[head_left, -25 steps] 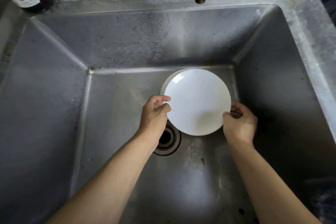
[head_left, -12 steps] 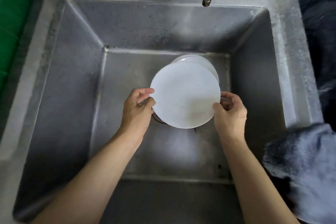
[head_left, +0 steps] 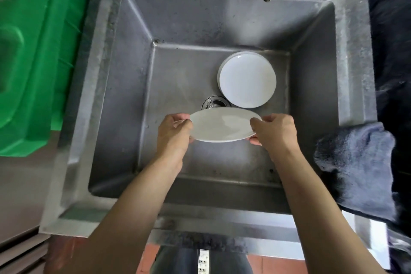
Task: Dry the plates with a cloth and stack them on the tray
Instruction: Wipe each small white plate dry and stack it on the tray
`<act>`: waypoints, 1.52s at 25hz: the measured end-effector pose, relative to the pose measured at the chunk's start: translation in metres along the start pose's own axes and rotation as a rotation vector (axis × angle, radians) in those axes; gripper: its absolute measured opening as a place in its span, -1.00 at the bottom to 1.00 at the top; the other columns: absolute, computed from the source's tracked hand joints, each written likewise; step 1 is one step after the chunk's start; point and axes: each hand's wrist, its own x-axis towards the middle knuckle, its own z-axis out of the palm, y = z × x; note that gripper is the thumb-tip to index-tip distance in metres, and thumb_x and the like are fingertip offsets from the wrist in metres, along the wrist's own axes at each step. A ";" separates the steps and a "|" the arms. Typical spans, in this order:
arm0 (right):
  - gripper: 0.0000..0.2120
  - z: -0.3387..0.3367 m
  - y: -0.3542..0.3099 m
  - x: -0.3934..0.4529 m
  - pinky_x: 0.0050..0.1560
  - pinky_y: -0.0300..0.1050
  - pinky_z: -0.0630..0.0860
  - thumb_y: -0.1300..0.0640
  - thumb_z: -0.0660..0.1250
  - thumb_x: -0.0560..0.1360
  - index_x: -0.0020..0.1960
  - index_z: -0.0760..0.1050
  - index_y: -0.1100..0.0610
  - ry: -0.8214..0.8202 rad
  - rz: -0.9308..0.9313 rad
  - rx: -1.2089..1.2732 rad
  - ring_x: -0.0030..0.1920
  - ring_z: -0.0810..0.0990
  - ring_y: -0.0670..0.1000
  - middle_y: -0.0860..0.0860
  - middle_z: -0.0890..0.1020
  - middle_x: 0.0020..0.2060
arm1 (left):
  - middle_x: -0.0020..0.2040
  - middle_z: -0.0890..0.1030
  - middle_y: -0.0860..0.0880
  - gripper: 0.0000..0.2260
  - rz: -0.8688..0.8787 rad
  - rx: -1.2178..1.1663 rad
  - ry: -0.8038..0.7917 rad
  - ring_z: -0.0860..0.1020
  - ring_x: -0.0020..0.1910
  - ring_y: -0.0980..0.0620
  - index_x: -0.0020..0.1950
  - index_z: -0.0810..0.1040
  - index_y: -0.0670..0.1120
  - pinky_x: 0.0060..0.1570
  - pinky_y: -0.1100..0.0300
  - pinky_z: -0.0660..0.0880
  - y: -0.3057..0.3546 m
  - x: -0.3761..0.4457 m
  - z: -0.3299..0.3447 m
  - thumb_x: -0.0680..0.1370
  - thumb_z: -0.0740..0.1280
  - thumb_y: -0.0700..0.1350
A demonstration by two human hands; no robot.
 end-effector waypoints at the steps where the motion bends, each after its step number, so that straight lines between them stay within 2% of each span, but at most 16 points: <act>1: -0.92 0.000 0.001 -0.002 -0.11 0.16 0.72 0.22 0.37 0.44 -0.18 0.60 0.24 -0.025 0.053 0.010 -0.40 0.73 0.09 0.02 0.66 -0.51 | -0.09 0.63 0.07 -0.80 -0.008 -0.011 0.003 0.60 -0.10 0.09 -0.09 0.54 0.00 -0.19 0.18 0.55 0.002 -0.001 -0.002 0.52 0.30 -0.31; 3: -0.84 -0.002 0.003 -0.007 -0.09 0.18 0.71 0.23 0.35 0.43 -0.11 0.61 0.33 -0.046 0.114 0.038 -0.39 0.73 0.13 0.07 0.67 -0.49 | -0.09 0.63 0.02 -0.80 -0.019 -0.026 -0.002 0.62 -0.07 0.02 -0.09 0.54 -0.01 -0.18 0.16 0.56 0.006 -0.003 -0.004 0.51 0.30 -0.33; 6: -0.84 -0.002 0.005 -0.015 -0.05 0.17 0.71 0.24 0.34 0.43 -0.06 0.59 0.31 -0.036 0.147 0.101 -0.39 0.73 0.15 0.10 0.70 -0.44 | -0.06 0.64 0.02 -0.80 -0.008 -0.025 -0.006 0.61 -0.01 -0.02 -0.04 0.54 -0.03 -0.17 0.19 0.54 0.010 -0.009 -0.005 0.52 0.29 -0.33; 10: -0.64 -0.002 0.006 -0.035 -0.15 0.00 0.72 0.28 0.36 0.50 0.28 0.48 0.24 -0.024 0.116 0.241 -0.36 0.73 0.01 0.04 0.66 -0.12 | 0.15 0.59 -0.03 -0.67 -0.012 -0.095 0.054 0.58 0.19 -0.06 0.35 0.46 -0.11 0.30 0.01 0.49 0.017 -0.020 -0.006 0.59 0.31 -0.24; 11: -0.61 -0.001 0.006 -0.043 -0.23 -0.10 0.70 0.29 0.37 0.51 0.32 0.46 0.19 -0.010 0.081 0.278 -0.32 0.73 -0.01 -0.01 0.64 -0.12 | 0.14 0.61 -0.02 -0.69 -0.040 -0.143 0.067 0.59 0.15 -0.02 0.36 0.46 -0.12 0.30 0.01 0.50 0.019 -0.026 -0.005 0.61 0.30 -0.19; 15: -0.56 0.005 0.008 -0.076 -0.33 -0.26 0.62 0.34 0.38 0.52 0.35 0.40 0.13 0.031 -0.002 0.463 -0.07 0.73 0.05 0.03 0.67 -0.05 | 0.01 0.72 -0.03 -0.83 -0.277 -0.453 0.043 0.68 -0.06 0.01 0.11 0.59 0.00 -0.17 0.09 0.63 0.030 -0.055 0.005 0.67 0.23 0.00; 19: -0.51 0.008 0.014 -0.102 -0.23 -0.25 0.66 0.36 0.40 0.52 0.33 0.31 0.06 0.007 -0.032 0.555 -0.06 0.74 0.04 0.14 0.65 0.03 | 0.00 0.74 0.02 -0.75 -0.234 -0.526 -0.018 0.71 -0.07 -0.01 0.17 0.59 0.04 -0.28 0.03 0.66 0.042 -0.070 0.009 0.69 0.16 0.08; 21: -0.52 0.003 0.017 -0.109 -0.19 -0.22 0.67 0.34 0.42 0.52 0.30 0.30 0.04 0.003 -0.062 0.568 -0.12 0.74 -0.03 0.12 0.64 0.03 | 0.06 0.71 0.04 -0.74 -0.179 -0.492 -0.045 0.70 -0.04 0.02 0.18 0.57 0.05 -0.20 0.03 0.67 0.051 -0.075 0.012 0.71 0.12 0.08; 24: -0.63 -0.014 0.021 -0.108 0.02 -0.10 0.66 0.17 0.44 0.54 0.28 0.42 0.03 0.044 -0.168 0.397 -0.11 0.71 -0.11 0.01 0.67 0.01 | 0.17 0.66 0.03 -0.73 -0.096 -0.420 -0.031 0.65 0.11 -0.01 0.27 0.51 0.02 0.15 -0.06 0.61 0.066 -0.080 0.018 0.72 0.10 0.07; 26: -0.70 -0.034 0.027 -0.100 0.07 -0.22 0.57 0.11 0.40 0.57 0.28 0.49 0.05 0.153 -0.280 0.217 -0.09 0.64 -0.20 0.00 0.65 0.06 | 0.22 0.64 0.01 -0.68 -0.047 -0.340 -0.020 0.63 0.15 -0.03 0.35 0.50 0.01 0.21 -0.03 0.57 0.076 -0.082 0.021 0.71 0.11 0.09; 27: -0.70 -0.047 0.033 -0.095 0.10 -0.18 0.53 0.13 0.38 0.57 0.29 0.51 0.07 0.227 -0.334 0.110 -0.06 0.62 -0.16 0.04 0.63 0.09 | 0.20 0.65 0.01 -0.70 -0.030 -0.299 -0.019 0.64 0.11 -0.01 0.31 0.53 0.02 0.17 0.01 0.58 0.079 -0.084 0.023 0.71 0.13 0.11; 29: -0.66 -0.072 0.048 -0.082 0.19 0.06 0.48 0.19 0.37 0.54 0.32 0.52 0.13 0.369 -0.430 -0.135 0.08 0.58 0.11 0.12 0.59 0.14 | 0.06 0.67 0.08 -0.76 -0.004 -0.223 -0.028 0.65 -0.02 0.05 0.09 0.58 0.07 0.07 0.08 0.59 0.080 -0.088 0.025 0.68 0.17 0.13; 31: -0.58 -0.093 0.068 -0.066 0.22 0.14 0.42 0.20 0.37 0.49 0.35 0.52 0.13 0.491 -0.440 -0.365 0.19 0.52 0.25 0.15 0.59 0.21 | -0.05 0.66 0.15 -0.79 0.003 -0.166 -0.060 0.64 -0.05 0.08 0.01 0.57 0.08 0.06 0.11 0.58 0.078 -0.097 0.028 0.66 0.22 0.16; 33: -0.45 -0.108 0.089 -0.053 0.34 0.16 0.33 0.13 0.40 0.47 0.44 0.45 0.13 0.561 -0.395 -0.510 0.35 0.46 0.27 0.15 0.54 0.36 | 0.00 0.67 0.14 -0.79 0.010 -0.118 -0.097 0.63 -0.02 0.10 0.13 0.58 0.10 0.03 0.16 0.57 0.076 -0.107 0.031 0.64 0.25 0.17; 35: -0.26 -0.115 0.111 -0.043 0.53 0.20 0.12 -0.01 0.43 0.47 0.58 0.29 0.11 0.541 -0.376 -0.659 0.55 0.28 0.23 0.16 0.35 0.54 | 0.05 0.68 0.14 -0.73 0.023 -0.088 -0.135 0.64 0.02 0.11 0.24 0.58 0.08 -0.02 0.20 0.59 0.074 -0.118 0.032 0.64 0.26 0.16; 38: -0.07 -0.121 0.138 -0.030 0.58 0.27 -0.10 -0.08 0.46 0.46 0.67 0.06 0.05 0.502 -0.377 -0.828 0.64 0.06 0.18 0.16 0.11 0.64 | -0.13 0.70 0.27 -0.85 0.056 -0.034 -0.182 0.65 -0.08 0.23 0.04 0.59 0.18 -0.26 0.32 0.58 0.069 -0.128 0.032 0.65 0.25 0.15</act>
